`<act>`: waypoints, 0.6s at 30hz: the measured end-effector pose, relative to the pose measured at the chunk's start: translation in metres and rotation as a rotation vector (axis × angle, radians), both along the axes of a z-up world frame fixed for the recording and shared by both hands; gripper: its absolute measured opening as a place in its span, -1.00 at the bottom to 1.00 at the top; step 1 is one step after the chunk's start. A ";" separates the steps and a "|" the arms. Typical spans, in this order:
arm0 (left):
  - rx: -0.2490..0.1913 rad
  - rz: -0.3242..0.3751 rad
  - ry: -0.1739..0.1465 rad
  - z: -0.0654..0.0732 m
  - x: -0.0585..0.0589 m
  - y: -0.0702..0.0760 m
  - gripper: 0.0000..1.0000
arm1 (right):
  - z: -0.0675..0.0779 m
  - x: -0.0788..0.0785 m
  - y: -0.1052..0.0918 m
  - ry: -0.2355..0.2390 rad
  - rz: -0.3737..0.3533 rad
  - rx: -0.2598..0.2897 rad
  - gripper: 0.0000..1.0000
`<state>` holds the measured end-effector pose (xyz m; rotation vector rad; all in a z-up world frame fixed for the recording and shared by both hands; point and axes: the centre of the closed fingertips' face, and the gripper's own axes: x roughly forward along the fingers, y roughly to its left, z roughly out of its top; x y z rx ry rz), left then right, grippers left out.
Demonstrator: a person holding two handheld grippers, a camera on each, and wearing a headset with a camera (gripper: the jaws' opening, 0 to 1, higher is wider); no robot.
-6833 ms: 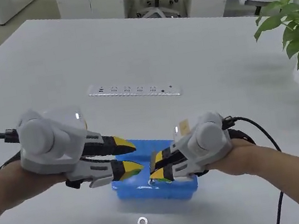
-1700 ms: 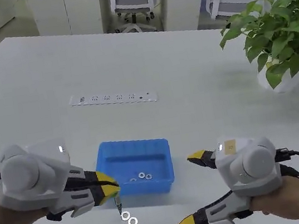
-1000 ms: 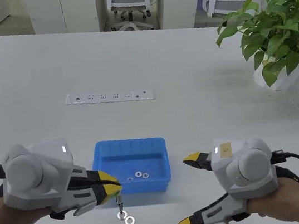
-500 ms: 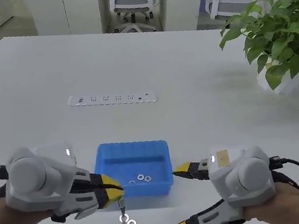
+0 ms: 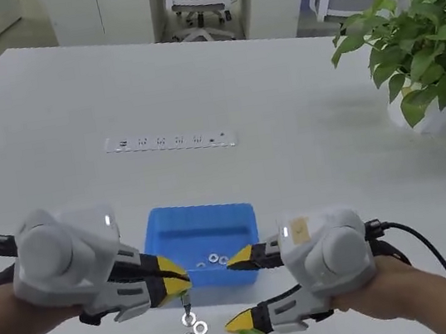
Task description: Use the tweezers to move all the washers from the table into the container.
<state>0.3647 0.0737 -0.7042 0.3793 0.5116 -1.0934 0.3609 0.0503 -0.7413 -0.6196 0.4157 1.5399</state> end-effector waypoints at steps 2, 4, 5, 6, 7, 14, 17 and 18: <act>0.002 -0.003 0.003 0.000 0.000 0.001 -0.89 | 0.000 -0.002 0.004 0.004 0.014 0.002 -0.17; 0.004 -0.006 0.004 0.000 -0.001 0.001 -0.89 | 0.000 -0.003 0.009 0.008 0.026 0.007 -0.23; 0.005 -0.006 0.005 0.000 -0.001 0.001 -0.89 | -0.001 -0.004 0.011 0.008 0.032 0.008 -0.28; 0.004 -0.008 0.006 -0.001 -0.001 0.002 -0.89 | -0.001 -0.004 0.013 0.006 0.037 0.007 -0.31; 0.004 -0.008 0.007 -0.001 -0.001 0.002 -0.89 | -0.002 -0.004 0.015 0.004 0.038 0.007 -0.33; 0.005 -0.017 0.014 -0.001 -0.002 0.003 -0.89 | -0.007 -0.004 0.029 -0.001 0.059 0.012 -0.49; 0.006 -0.022 0.015 -0.001 -0.002 0.004 -0.89 | -0.008 -0.003 0.034 -0.007 0.073 0.009 -0.54; 0.007 -0.023 0.015 -0.001 -0.002 0.004 -0.89 | -0.009 -0.003 0.036 -0.009 0.077 0.007 -0.55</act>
